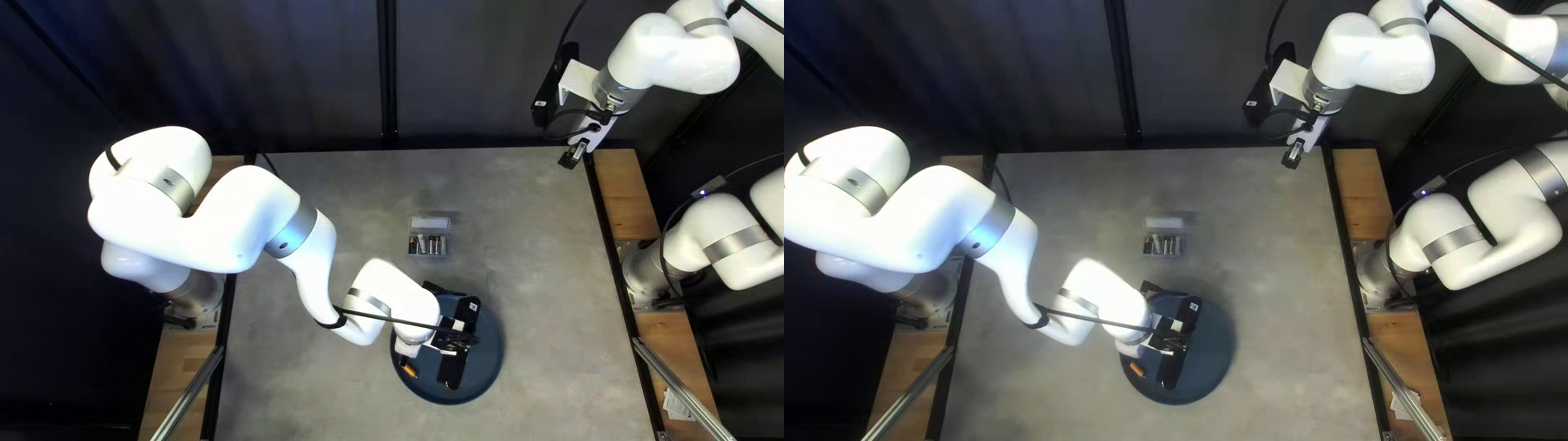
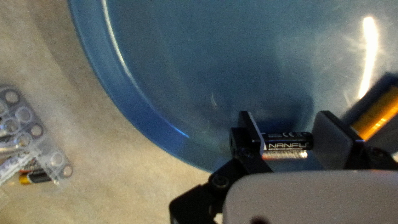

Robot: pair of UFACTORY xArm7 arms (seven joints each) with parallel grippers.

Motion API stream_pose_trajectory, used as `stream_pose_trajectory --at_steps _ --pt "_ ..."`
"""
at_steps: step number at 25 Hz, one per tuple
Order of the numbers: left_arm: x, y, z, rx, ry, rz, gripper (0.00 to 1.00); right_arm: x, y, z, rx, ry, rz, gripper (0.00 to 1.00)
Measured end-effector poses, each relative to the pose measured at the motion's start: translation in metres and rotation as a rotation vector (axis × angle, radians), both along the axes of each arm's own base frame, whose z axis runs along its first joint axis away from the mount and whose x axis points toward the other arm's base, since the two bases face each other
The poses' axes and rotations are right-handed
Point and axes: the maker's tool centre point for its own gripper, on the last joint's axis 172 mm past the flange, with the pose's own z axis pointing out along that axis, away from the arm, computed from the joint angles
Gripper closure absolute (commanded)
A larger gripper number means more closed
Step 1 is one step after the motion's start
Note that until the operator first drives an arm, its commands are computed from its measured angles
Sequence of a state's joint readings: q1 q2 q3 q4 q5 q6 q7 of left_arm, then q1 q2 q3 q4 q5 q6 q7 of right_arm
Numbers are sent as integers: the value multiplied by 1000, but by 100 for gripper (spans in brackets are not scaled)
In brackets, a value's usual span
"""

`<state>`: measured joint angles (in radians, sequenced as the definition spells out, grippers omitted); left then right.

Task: Pick up the batteries from the table and place them into the container

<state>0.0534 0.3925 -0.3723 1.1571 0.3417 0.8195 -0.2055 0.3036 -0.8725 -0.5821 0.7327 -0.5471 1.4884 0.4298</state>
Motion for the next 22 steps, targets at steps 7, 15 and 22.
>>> stream_pose_trajectory --at_steps 7,15,22 --pt "10 90 25 77 -49 141 100 0 0 0 0 0 0 0" --pt "19 191 25 122 -105 157 100 0 0 0 0 0 0 0" --pt "23 206 18 113 -109 152 100 0 0 0 0 0 0 0"
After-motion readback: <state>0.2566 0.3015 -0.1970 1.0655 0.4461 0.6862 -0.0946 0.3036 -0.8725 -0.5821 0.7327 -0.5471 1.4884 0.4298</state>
